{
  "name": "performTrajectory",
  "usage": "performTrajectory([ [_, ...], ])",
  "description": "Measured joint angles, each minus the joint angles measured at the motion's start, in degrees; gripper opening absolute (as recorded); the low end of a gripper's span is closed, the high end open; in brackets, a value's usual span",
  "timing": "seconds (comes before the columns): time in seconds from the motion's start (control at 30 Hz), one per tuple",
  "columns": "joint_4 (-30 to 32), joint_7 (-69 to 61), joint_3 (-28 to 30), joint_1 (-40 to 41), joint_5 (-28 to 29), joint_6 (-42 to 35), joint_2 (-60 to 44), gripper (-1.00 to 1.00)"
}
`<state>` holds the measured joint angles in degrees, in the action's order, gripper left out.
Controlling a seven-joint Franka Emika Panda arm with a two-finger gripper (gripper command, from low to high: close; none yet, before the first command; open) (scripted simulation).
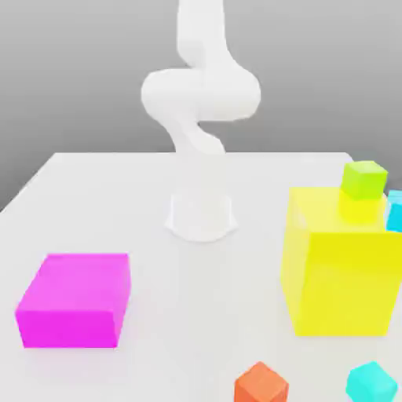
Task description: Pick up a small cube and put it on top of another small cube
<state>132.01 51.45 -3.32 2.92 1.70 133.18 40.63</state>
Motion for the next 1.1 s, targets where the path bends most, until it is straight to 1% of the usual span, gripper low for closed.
performTrajectory([
  [0.27,0.7,19.2,-10.0,8.2,6.9,4.5,-16.9,0.0],
  [0.47,1.2,34.2,-14.0,10.9,13.1,7.6,-29.6,0.0],
  [0.6,1.6,43.4,-15.2,11.2,16.3,9.8,-37.9,0.0],
  [0.7,2.0,49.5,-15.1,10.5,17.4,11.7,-43.7,0.0],
  [0.83,2.6,56.0,-15.0,9.4,16.6,14.7,-50.9,0.0],
  [0.97,3.4,60.4,-15.9,8.6,13.0,18.1,-57.2,0.0],
  [1.0,3.3,61.4,-15.8,8.3,12.7,19.3,-58.9,0.0],
  [1.1,2.3,64.3,-13.2,6.3,15.4,23.6,-64.8,0.0],
])
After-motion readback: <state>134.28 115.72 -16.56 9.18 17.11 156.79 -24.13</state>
